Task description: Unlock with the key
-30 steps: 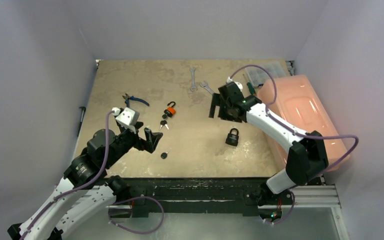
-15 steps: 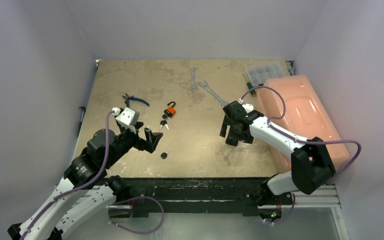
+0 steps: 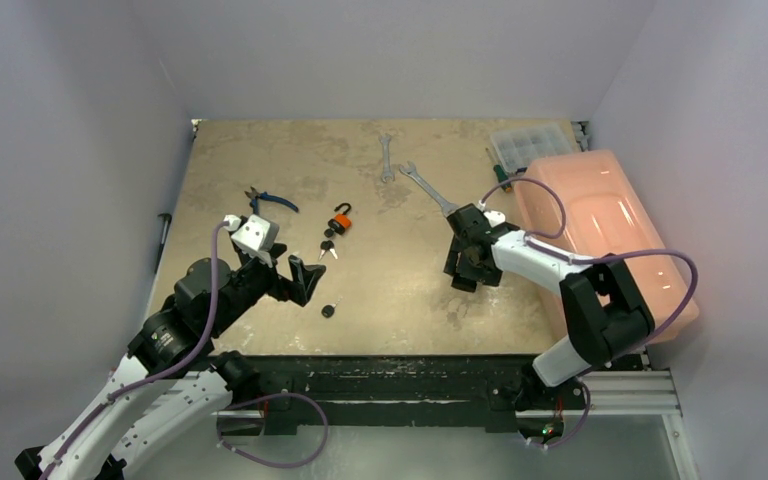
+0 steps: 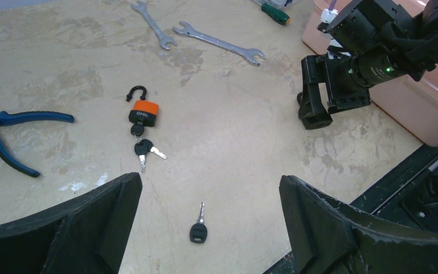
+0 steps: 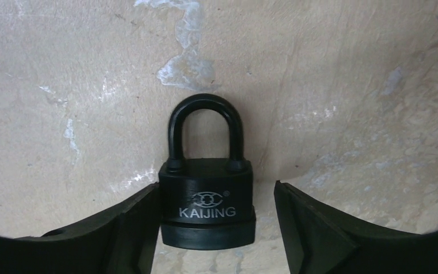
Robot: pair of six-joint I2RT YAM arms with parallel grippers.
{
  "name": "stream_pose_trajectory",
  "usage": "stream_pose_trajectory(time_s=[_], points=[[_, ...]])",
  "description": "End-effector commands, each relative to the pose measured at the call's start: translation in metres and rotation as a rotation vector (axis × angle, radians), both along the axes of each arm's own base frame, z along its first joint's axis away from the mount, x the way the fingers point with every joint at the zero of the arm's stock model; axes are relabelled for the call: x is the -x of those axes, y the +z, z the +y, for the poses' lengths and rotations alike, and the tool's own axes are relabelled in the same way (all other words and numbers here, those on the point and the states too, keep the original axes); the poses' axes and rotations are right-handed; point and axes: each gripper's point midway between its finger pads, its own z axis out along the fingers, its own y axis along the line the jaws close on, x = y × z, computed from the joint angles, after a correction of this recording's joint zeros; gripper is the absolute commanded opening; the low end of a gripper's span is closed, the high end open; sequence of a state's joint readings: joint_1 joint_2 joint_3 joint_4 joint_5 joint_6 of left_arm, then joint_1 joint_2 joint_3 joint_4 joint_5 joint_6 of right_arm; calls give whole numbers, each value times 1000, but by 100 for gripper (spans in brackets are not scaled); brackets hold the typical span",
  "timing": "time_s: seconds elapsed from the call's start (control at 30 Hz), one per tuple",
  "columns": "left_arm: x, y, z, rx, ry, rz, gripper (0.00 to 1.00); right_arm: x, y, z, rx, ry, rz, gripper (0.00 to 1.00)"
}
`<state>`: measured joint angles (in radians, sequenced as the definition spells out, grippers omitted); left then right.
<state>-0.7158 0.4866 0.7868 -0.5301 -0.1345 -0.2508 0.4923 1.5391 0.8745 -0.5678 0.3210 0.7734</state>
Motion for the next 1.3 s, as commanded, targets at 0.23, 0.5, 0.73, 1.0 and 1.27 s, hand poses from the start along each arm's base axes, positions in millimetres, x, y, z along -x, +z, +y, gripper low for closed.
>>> stream_pose_trajectory(time_s=[0.23,0.5,0.73,1.0,1.27], points=[[-4,3,-1,10,10,-17,99,-14,1,15,-51,61,-18,50],[-4,5,-1,14,9,-22,99,-32,65,80,-327,252,-178,28],[-4,5,0,14,11,-25,99,-37,113,127,-623,321,-307,25],[-4,5,-1,12,9,-22,99,-35,172,169,-997,388,-471,22],[-9,4,-9,16,1,10,99,-35,197,175,-1091,392,-537,21]])
